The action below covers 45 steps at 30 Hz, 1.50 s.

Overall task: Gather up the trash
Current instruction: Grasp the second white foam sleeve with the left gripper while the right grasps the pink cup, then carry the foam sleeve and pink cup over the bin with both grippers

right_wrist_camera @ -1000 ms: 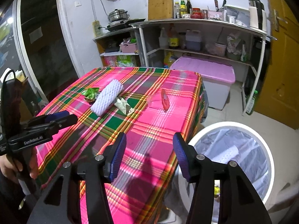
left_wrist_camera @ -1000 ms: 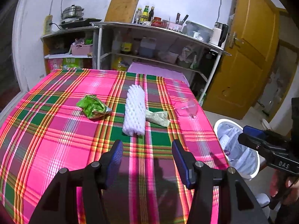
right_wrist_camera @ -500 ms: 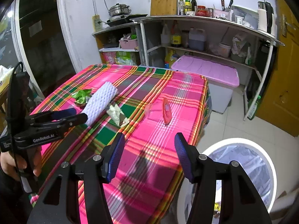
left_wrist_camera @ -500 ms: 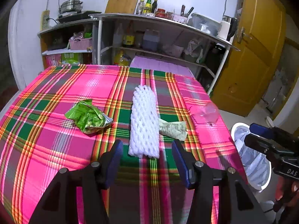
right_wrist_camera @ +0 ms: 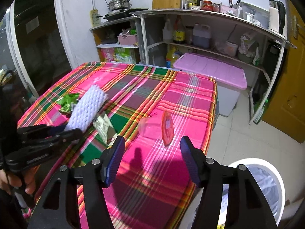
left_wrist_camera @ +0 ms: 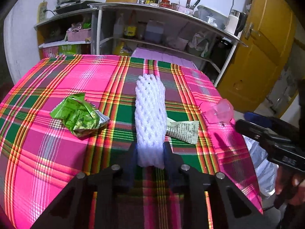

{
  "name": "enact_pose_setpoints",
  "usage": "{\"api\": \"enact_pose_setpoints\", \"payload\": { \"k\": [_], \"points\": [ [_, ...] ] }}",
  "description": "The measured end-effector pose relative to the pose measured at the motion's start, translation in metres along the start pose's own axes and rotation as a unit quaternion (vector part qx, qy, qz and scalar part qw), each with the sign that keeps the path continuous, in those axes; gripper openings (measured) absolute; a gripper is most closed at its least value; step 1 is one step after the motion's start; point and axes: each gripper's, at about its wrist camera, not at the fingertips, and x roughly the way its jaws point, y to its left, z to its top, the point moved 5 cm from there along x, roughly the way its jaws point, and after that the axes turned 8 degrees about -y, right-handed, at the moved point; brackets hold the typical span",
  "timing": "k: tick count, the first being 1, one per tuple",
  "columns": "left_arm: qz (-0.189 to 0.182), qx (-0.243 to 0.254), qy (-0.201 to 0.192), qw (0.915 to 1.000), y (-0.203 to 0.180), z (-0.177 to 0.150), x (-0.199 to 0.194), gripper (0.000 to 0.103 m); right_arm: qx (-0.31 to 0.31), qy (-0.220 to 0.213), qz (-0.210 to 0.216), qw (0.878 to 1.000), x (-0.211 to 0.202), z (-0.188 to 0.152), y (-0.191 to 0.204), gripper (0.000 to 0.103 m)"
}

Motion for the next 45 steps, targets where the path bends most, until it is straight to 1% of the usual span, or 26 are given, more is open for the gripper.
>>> {"api": "enact_pose_setpoints", "payload": {
  "k": [9, 15, 16, 17, 18, 21, 28, 35, 45],
  "points": [
    [-0.019, -0.009, -0.010, 0.9997, 0.002, -0.005, -0.014, 0.025, -0.020, 0.014, -0.013, 1.000, 0.030, 0.007, 0.006, 0.061],
    [-0.028, -0.011, -0.013, 0.9995, 0.002, -0.005, -0.016, 0.025, -0.026, 0.032, -0.041, 0.998, 0.046, 0.007, 0.004, 0.060],
    [-0.028, -0.012, -0.013, 0.9994, 0.002, -0.005, -0.016, 0.025, -0.024, 0.032, -0.042, 0.998, 0.046, 0.006, 0.003, 0.058],
    [-0.029, -0.012, -0.013, 0.9994, 0.003, -0.005, -0.017, 0.025, -0.022, 0.033, -0.040, 0.998, 0.047, 0.006, 0.002, 0.051],
    [-0.029, -0.012, -0.014, 0.9994, 0.003, -0.005, -0.018, 0.025, -0.021, 0.034, -0.039, 0.998, 0.046, 0.006, 0.002, 0.046],
    [-0.029, -0.012, -0.014, 0.9994, 0.003, -0.005, -0.018, 0.025, -0.019, 0.029, -0.039, 0.999, 0.043, 0.006, 0.001, 0.045],
    [-0.024, -0.004, -0.022, 0.9995, -0.001, -0.005, -0.030, 0.025, -0.009, 0.009, -0.028, 1.000, 0.020, 0.007, 0.006, 0.045],
    [-0.026, 0.004, -0.035, 0.9990, -0.017, -0.008, -0.054, 0.025, -0.001, -0.015, -0.016, 1.000, -0.026, -0.001, 0.017, 0.045],
    [-0.047, 0.020, -0.047, 0.9976, -0.051, -0.022, -0.097, 0.025, 0.014, -0.046, -0.010, 0.999, -0.091, -0.015, 0.022, 0.045]
  ]
}}
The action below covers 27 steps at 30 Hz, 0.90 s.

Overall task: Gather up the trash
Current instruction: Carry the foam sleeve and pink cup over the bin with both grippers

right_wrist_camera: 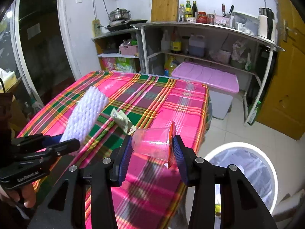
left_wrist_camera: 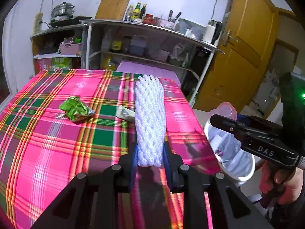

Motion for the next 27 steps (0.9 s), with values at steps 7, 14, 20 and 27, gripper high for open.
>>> {"api": "enact_pose_setpoints", "payload": {
  "k": [7, 14, 20, 27],
  "points": [
    [-0.019, 0.013, -0.009, 0.9997, -0.030, -0.006, -0.024, 0.025, 0.011, -0.019, -0.009, 1.000, -0.040, -0.007, -0.006, 0.045],
    [-0.037, 0.030, -0.016, 0.9987, -0.060, -0.010, -0.040, 0.025, 0.030, -0.029, -0.022, 0.999, -0.068, -0.018, -0.021, 0.045],
    [-0.053, 0.044, -0.012, 0.9975, -0.083, -0.012, -0.039, 0.025, 0.048, -0.032, -0.038, 0.998, -0.084, -0.027, -0.037, 0.045],
    [-0.075, 0.060, -0.001, 0.9954, -0.109, -0.016, -0.025, 0.025, 0.070, -0.033, -0.057, 0.995, -0.092, -0.036, -0.066, 0.045]
  ]
}}
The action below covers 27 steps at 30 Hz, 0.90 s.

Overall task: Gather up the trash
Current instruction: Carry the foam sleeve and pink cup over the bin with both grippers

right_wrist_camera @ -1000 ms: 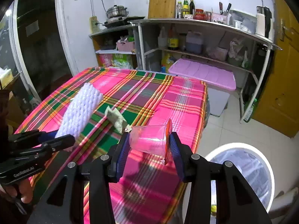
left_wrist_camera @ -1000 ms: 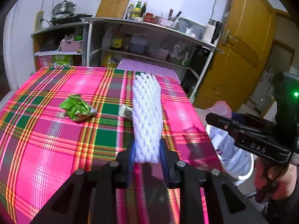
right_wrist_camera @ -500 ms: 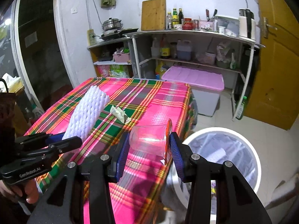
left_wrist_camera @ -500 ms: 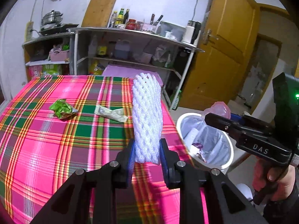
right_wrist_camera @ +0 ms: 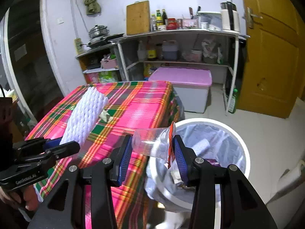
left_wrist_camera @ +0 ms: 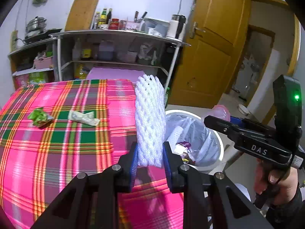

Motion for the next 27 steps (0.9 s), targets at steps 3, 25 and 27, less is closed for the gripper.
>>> {"api": "enact_pose_setpoints", "payload": {
  "k": [3, 25, 27],
  "points": [
    [-0.009, 0.006, 0.006, 0.9999, -0.009, 0.000, 0.010, 0.025, 0.011, 0.003, -0.008, 1.000, 0.001, -0.003, -0.014, 0.045],
    [-0.063, 0.041, 0.084, 0.9936, -0.064, -0.017, 0.108, 0.026, 0.059, 0.059, -0.044, 0.996, 0.028, -0.042, -0.086, 0.045],
    [-0.062, 0.041, 0.090, 0.9932, -0.067, -0.019, 0.115, 0.026, 0.062, 0.065, -0.046, 0.995, 0.032, -0.046, -0.091, 0.045]
  ]
}}
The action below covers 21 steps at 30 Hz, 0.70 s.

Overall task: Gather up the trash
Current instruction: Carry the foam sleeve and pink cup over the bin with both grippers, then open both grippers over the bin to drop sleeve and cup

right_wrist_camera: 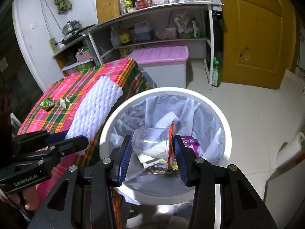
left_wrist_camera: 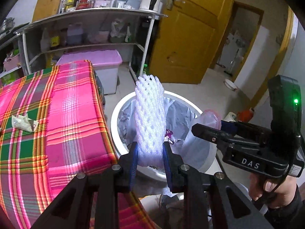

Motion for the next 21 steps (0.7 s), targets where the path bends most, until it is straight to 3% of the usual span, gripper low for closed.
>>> {"api": "enact_pose_setpoints", "payload": {
  "k": [9, 14, 21],
  "points": [
    [0.003, -0.005, 0.032, 0.9995, 0.003, -0.002, 0.026, 0.028, 0.010, 0.019, -0.010, 1.000, 0.012, -0.008, -0.012, 0.050],
    [0.001, -0.012, 0.038, 0.9992, 0.004, -0.004, 0.031, 0.043, 0.013, 0.020, -0.013, 1.000, 0.013, -0.009, -0.016, 0.053],
    [-0.002, -0.019, 0.029, 0.9994, 0.007, -0.001, 0.024, 0.043, 0.007, 0.012, -0.010, 1.000, 0.009, -0.007, -0.012, 0.053]
  ]
}}
